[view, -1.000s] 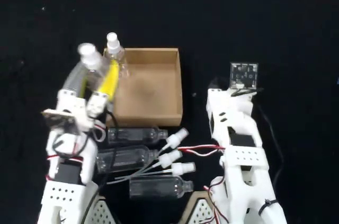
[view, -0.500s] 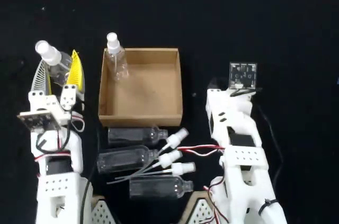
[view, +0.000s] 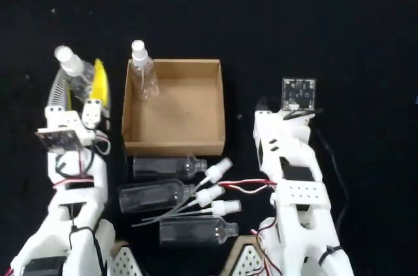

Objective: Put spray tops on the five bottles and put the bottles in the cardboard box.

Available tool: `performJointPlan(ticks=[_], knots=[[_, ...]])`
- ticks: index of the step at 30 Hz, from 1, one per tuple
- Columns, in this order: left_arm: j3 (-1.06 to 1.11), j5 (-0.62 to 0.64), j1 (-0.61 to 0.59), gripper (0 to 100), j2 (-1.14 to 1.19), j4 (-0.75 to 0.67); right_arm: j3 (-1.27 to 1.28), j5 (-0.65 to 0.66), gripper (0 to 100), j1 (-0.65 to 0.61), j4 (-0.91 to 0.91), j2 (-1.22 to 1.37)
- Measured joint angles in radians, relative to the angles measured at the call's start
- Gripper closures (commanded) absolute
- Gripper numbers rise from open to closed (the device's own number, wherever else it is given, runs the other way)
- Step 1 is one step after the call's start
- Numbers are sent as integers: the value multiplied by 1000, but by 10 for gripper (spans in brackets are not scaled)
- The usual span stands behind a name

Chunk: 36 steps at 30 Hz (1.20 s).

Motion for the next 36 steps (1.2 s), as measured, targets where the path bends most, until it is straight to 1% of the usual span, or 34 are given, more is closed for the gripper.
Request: performJointPlan(ticks=[2,6,10,16,18,24,36], knots=[[31,0,40,970,3,-31,0,0,973,0,0,0],[48,0,101,970,3,-49,0,0,973,0,0,0],[48,0,163,970,3,-51,0,0,973,0,0,0],[48,0,288,970,12,-51,0,0,973,0,0,0],[48,0,316,970,17,-32,0,0,973,0,0,0],[-3,0,325,970,18,207,0,0,973,0,0,0],[-35,0,331,971,18,221,0,0,973,0,0,0]])
